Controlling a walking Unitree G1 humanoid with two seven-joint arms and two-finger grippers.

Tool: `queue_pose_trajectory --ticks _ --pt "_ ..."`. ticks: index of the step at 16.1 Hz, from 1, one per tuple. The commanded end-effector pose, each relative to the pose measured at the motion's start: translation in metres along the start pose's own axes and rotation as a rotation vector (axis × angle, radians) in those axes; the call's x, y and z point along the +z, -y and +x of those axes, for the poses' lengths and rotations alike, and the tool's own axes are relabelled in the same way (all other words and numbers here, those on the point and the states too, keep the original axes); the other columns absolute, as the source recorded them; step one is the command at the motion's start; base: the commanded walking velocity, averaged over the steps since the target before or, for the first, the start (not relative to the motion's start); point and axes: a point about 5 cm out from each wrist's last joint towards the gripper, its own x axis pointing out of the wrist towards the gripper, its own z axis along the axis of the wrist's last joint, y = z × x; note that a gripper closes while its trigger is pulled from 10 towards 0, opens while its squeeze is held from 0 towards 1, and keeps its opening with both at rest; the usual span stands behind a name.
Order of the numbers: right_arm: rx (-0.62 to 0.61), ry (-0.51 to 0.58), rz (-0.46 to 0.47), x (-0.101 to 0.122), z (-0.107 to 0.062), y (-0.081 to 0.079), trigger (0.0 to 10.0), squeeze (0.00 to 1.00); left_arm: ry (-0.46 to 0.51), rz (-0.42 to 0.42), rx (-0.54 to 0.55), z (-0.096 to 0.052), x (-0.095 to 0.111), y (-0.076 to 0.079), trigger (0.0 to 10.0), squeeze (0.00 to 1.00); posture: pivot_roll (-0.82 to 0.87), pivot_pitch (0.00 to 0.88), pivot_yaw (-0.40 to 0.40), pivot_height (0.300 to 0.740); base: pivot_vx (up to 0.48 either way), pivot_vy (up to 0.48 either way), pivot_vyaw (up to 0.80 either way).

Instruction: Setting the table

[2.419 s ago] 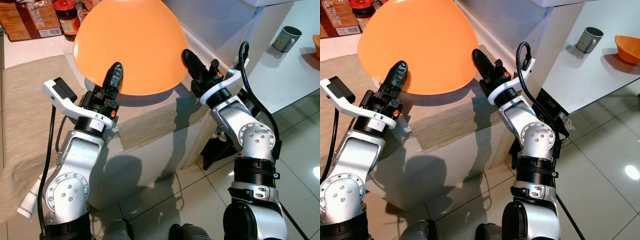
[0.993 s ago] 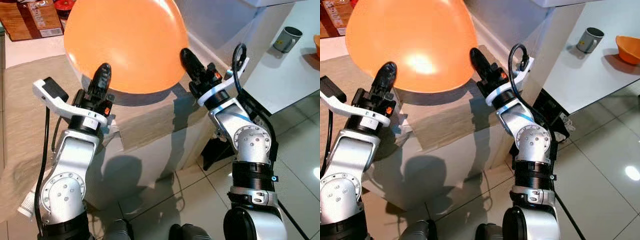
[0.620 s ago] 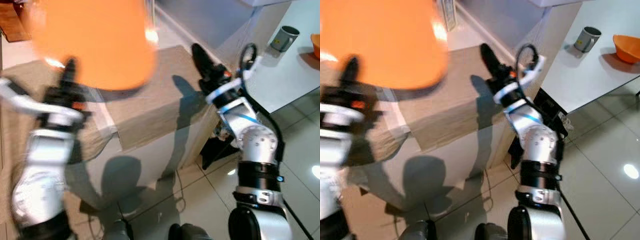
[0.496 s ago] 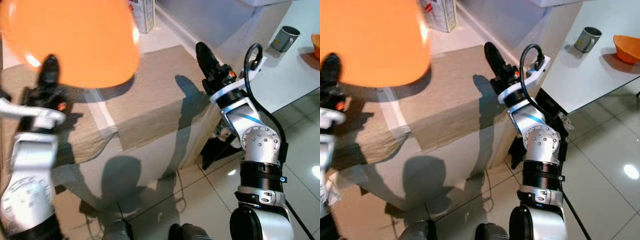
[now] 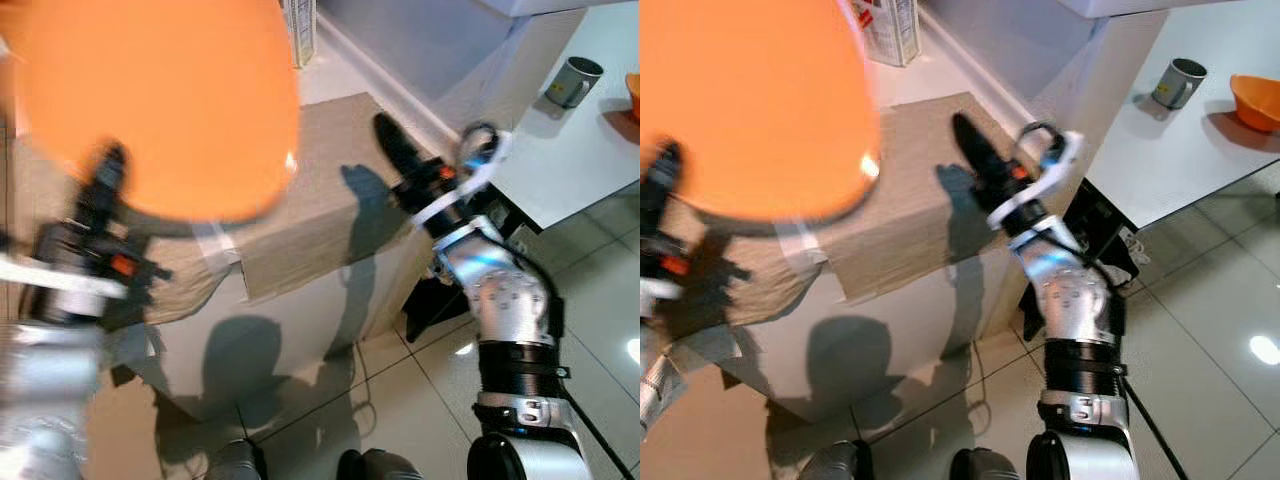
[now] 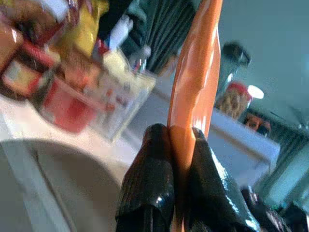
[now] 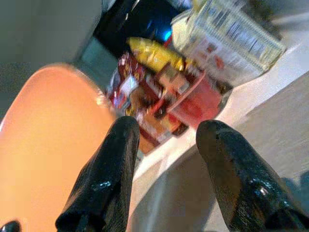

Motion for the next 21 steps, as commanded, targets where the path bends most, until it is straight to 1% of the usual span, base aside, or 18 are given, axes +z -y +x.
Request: queue_pose_trajectory --ticks 1,2,5,7,10,14,17,20,21 --pt "-0.011 -0.057 -0.072 -0.009 -0.002 0.003 10.0 0.0 0.013 0.008 -0.057 0.004 -0.003 0.011 10.0 0.0 -0.04 0.114 -0.038 0.74 0.0 -0.424 0.0" --pt "-0.012 -0.09 -0.108 -0.016 -0.002 0.003 10.0 0.0 -0.005 -0.003 -0.052 0.005 -0.01 0.011 10.0 0.0 -0.04 0.114 -0.038 0.74 0.0 -0.424 0.0" --pt "0.004 -0.129 -0.134 -0.028 -0.003 0.001 10.0 0.0 -0.043 -0.025 -0.044 0.003 -0.025 0.012 10.0 0.0 -0.04 0.114 -0.032 0.74 0.0 -0.428 0.0" --pt "0.021 -0.131 -0.141 -0.033 -0.004 -0.001 10.0 0.0 -0.031 -0.043 -0.048 0.004 -0.03 0.014 10.0 0.0 -0.04 0.115 -0.028 0.74 0.0 -0.431 0.0" --pt "0.031 -0.136 -0.155 -0.036 -0.004 -0.002 10.0 0.0 -0.02 -0.041 -0.037 0.005 -0.031 0.013 10.0 0.0 -0.04 0.116 -0.025 0.74 0.0 -0.434 0.0" --pt "0.045 -0.13 -0.169 -0.036 -0.006 -0.003 10.0 0.0 -0.023 -0.021 0.038 0.002 -0.036 0.003 10.0 0.0 -0.04 0.122 -0.021 0.74 0.0 -0.439 0.8" --pt "0.035 -0.118 -0.18 -0.033 -0.007 -0.001 10.0 0.0 -0.023 -0.015 0.06 0.001 -0.038 0.001 10.0 0.0 -0.04 0.125 -0.022 0.74 0.0 -0.439 0.79" --pt "0.019 -0.106 -0.2 -0.029 -0.008 0.001 10.0 0.0 -0.024 -0.009 0.121 0.001 -0.043 -0.005 10.0 0.0 -0.05 0.126 -0.024 0.74 0.0 -0.439 0.79" --pt "0.014 -0.103 -0.201 -0.028 -0.008 0.002 10.0 0.0 -0.027 -0.009 0.123 0.002 -0.044 -0.005 10.0 0.0 -0.05 0.125 -0.024 0.74 0.0 -0.439 0.79"
